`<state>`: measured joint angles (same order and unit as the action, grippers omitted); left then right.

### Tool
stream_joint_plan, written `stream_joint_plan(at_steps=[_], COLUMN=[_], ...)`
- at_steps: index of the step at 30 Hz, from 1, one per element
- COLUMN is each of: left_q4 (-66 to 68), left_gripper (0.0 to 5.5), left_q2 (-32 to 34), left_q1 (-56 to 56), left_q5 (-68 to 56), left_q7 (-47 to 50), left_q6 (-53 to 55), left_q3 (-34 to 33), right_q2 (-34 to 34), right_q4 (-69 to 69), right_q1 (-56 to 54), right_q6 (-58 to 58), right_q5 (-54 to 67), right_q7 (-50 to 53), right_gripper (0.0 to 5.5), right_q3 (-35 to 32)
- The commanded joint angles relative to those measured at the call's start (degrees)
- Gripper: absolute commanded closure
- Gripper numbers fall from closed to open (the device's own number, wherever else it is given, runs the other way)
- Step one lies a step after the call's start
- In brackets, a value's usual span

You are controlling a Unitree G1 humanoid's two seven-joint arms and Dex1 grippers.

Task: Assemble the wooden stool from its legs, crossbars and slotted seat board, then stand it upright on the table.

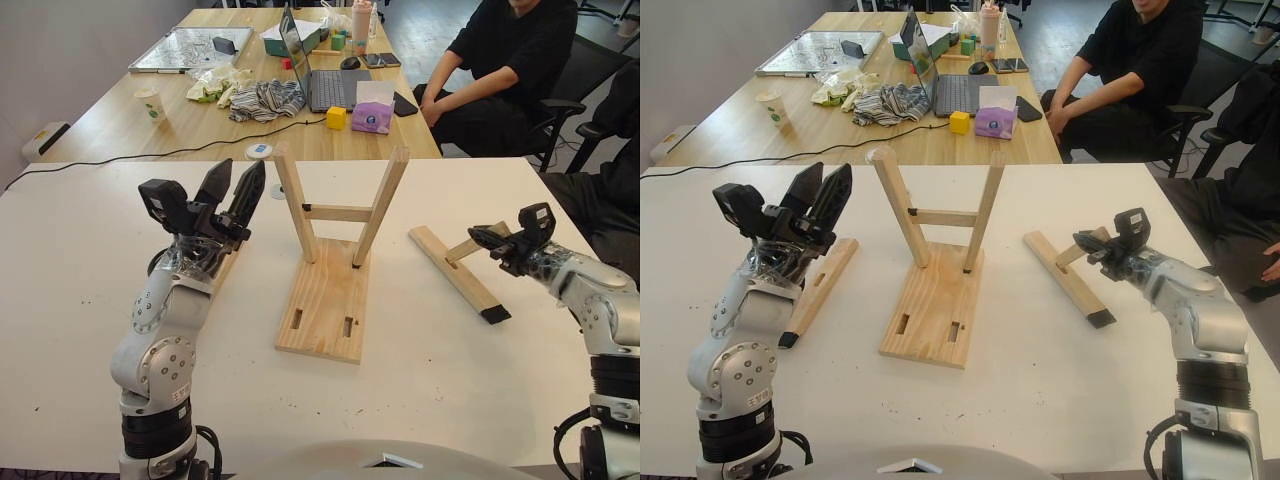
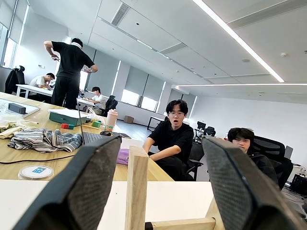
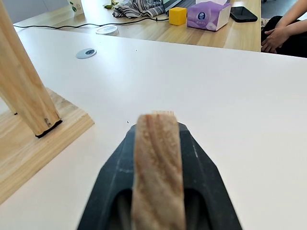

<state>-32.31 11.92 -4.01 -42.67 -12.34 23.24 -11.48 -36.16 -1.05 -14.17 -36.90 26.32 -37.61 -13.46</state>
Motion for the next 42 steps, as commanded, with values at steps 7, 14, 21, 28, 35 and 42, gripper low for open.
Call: stream_joint_plan(at_steps=[7,14,21,28,35,42], left_q4=[-0.8,0.9,9.5,9.9,11.3,12.4], left_gripper=[2.42,2.42,2.42,2.42,2.42,2.65], left_q2=[-1.6,-10.6,-20.7,-23.5,-23.9,-24.2], left_q1=[0.4,-12.3,-23.9,-21.6,-21.6,-22.5], left_q5=[-2.6,-18.9,-31.6,-33.8,-33.5,-33.7], left_q7=[3.3,14.3,20.9,21.5,21.2,21.5], left_q6=[0.6,0.2,-3.0,-1.3,-1.6,-3.5], left_q3=[-1.5,-1.7,-1.1,2.8,5.7,5.7], right_q2=[3.1,16.7,29.0,32.9,35.5,35.0], right_q4=[-8.3,-1.0,4.9,8.4,9.4,10.0], right_q1=[-21.5,-33.5,-30.5,-28.0,-27.2,-25.4], right_q6=[-8.9,-19.4,-17.5,-15.1,-10.2,-8.2], right_q5=[17.2,42.6,52.6,59.6,63.1,64.6], right_q7=[9.8,25.0,36.1,41.6,45.3,46.3], right_gripper=[5.09,5.09,5.09,5.09,5.09,5.09], right_q3=[-16.7,-19.9,-15.1,-10.8,-7.3,-4.7])
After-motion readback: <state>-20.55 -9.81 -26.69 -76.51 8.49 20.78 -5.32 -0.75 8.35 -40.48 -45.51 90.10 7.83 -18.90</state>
